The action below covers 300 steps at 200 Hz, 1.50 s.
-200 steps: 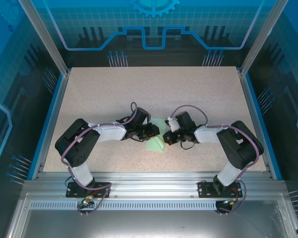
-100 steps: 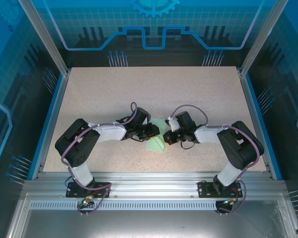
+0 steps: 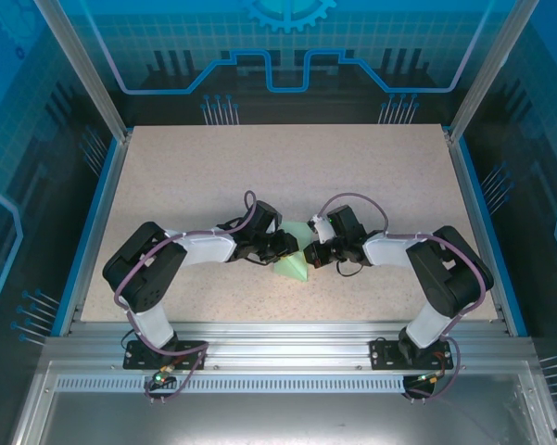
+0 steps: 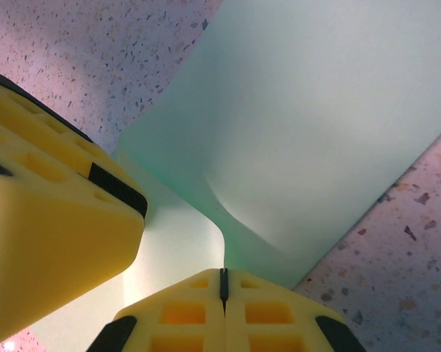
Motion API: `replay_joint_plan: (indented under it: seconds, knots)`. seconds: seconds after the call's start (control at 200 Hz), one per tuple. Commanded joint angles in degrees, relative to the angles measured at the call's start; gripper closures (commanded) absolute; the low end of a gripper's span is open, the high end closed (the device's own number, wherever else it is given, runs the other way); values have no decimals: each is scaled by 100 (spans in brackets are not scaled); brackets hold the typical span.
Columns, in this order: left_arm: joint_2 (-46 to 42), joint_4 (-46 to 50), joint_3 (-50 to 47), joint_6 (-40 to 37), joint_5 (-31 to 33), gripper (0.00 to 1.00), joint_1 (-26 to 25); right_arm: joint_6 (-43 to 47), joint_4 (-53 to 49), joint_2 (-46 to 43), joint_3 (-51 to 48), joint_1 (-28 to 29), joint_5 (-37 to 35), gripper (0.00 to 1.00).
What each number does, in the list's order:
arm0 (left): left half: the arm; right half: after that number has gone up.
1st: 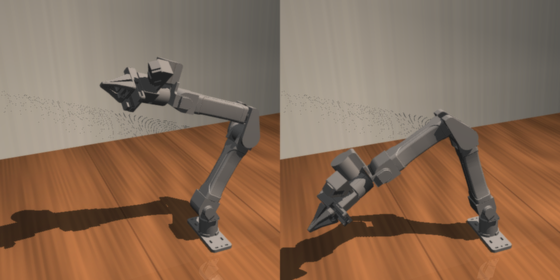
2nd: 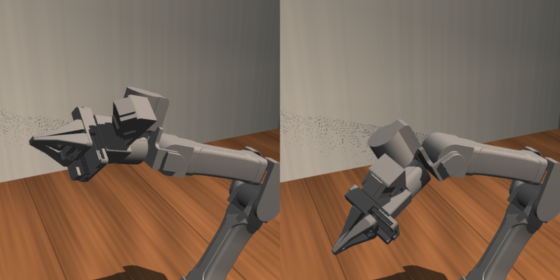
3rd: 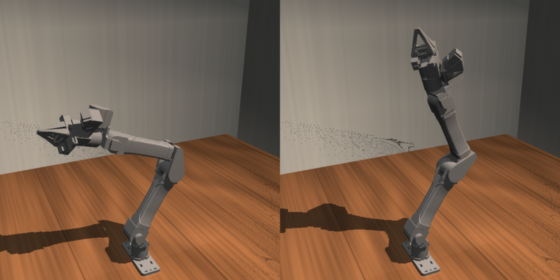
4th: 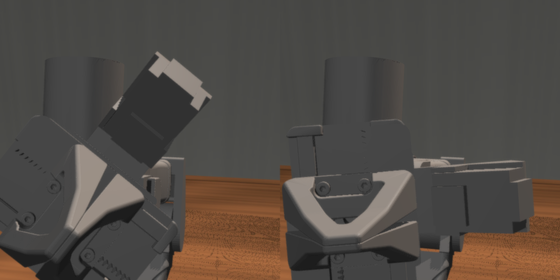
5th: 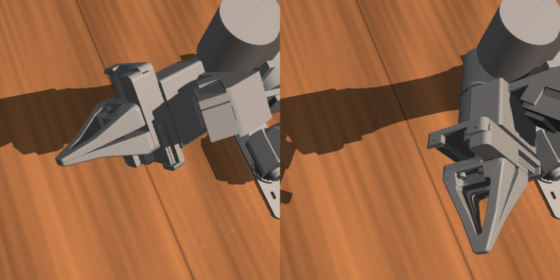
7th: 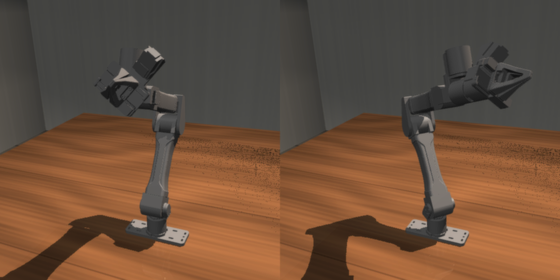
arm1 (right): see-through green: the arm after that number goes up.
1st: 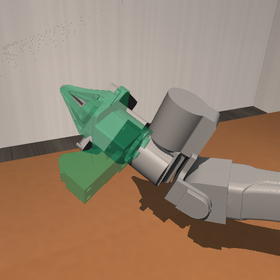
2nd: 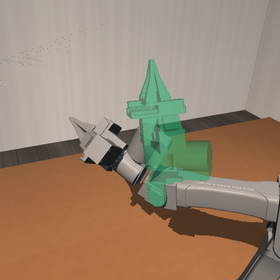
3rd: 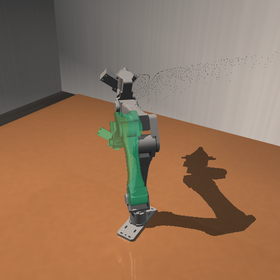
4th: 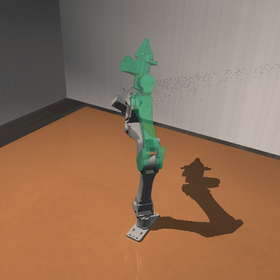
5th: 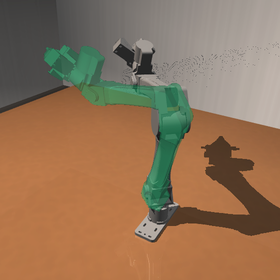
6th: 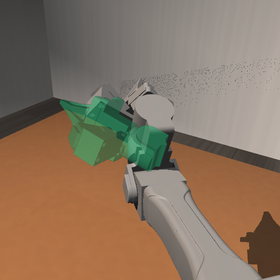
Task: Fold a paper plane with a square sheet of paper (pick it up from the middle)
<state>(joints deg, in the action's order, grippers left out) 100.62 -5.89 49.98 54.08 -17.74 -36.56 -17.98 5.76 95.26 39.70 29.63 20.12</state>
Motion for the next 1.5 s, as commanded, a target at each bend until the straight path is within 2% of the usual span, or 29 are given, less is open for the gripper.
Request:
replay_joint_plan:
  seconds: [0.0, 0.61, 0.925, 1.495]
  knots:
    - [-61, 88, -82, -48, 69, 73, -59, 58, -131, -3, -8, 34, 18, 99]
    - [-156, 62, -163, -38, 69, 73, -63, 36, -110, 124, 28, 60, 26, 99]
    - [-482, -101, -203, 83, 227, 72, -63, 24, -111, 111, -73, 115, -30, 99]
    - [278, -577, -102, 518, 143, 73, -63, -10, -93, 54, -133, 113, -89, 99]
